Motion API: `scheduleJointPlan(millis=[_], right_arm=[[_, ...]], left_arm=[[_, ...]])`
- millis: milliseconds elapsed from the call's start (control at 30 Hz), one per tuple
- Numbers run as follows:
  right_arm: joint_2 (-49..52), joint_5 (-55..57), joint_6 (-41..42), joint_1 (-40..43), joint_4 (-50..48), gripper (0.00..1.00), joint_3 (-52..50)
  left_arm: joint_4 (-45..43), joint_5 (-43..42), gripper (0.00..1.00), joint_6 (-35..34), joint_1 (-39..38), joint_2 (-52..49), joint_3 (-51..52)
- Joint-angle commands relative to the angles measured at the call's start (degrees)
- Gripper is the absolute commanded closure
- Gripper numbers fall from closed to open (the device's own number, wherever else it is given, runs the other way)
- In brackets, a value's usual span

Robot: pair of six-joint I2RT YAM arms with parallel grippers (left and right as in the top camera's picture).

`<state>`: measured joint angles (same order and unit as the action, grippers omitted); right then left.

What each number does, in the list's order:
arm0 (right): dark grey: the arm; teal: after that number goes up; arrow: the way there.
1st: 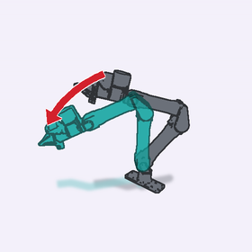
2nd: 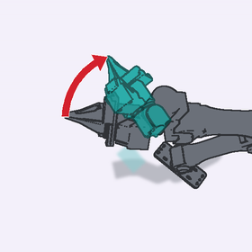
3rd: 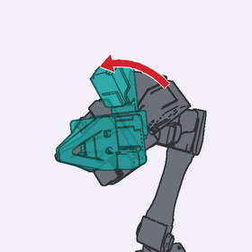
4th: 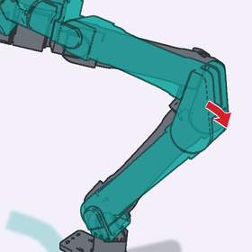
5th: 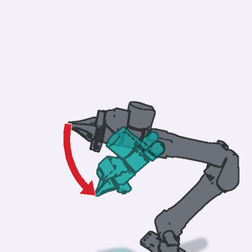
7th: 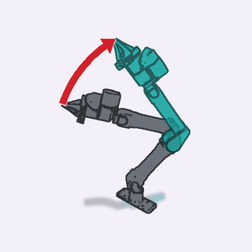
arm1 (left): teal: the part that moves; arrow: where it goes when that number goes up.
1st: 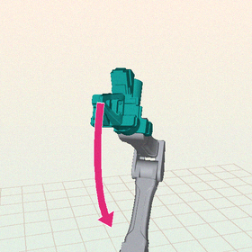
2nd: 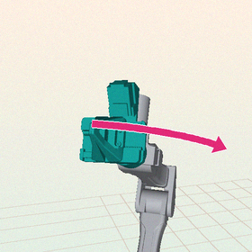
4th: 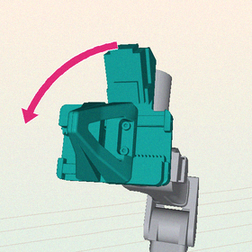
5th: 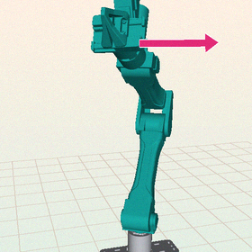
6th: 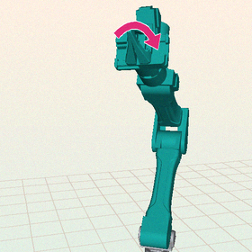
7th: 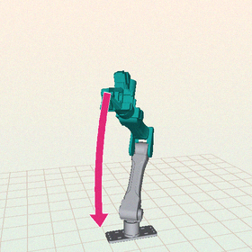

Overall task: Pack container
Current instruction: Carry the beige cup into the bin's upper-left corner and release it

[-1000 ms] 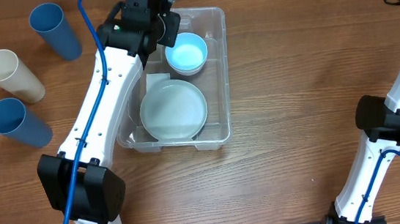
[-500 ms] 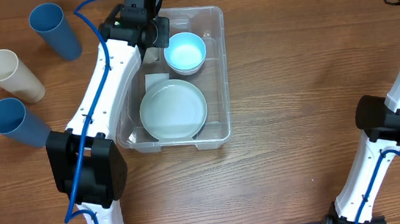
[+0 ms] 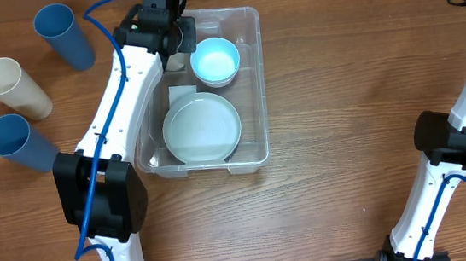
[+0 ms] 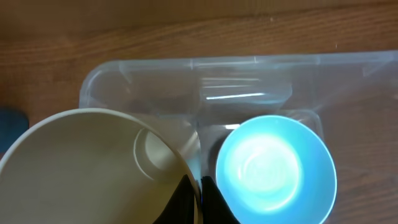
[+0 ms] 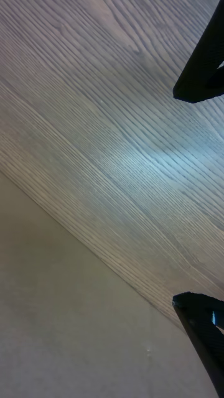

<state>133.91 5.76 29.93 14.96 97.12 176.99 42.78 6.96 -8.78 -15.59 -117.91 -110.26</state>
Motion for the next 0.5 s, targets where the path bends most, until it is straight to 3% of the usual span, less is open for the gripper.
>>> scheduleJointPlan(millis=[0, 467], right_arm=[[-0.5, 0.2, -0.2, 0.0, -0.1, 0.00, 0.3], [-0.5, 0.2, -0.2, 0.0, -0.1, 0.00, 0.3]], left_arm=[[-2.2, 1.7, 0.96, -0.4, 0.7, -0.9, -0.5], [-3.9, 2.0, 0.96, -0.5, 0.7, -6.3, -0.5]])
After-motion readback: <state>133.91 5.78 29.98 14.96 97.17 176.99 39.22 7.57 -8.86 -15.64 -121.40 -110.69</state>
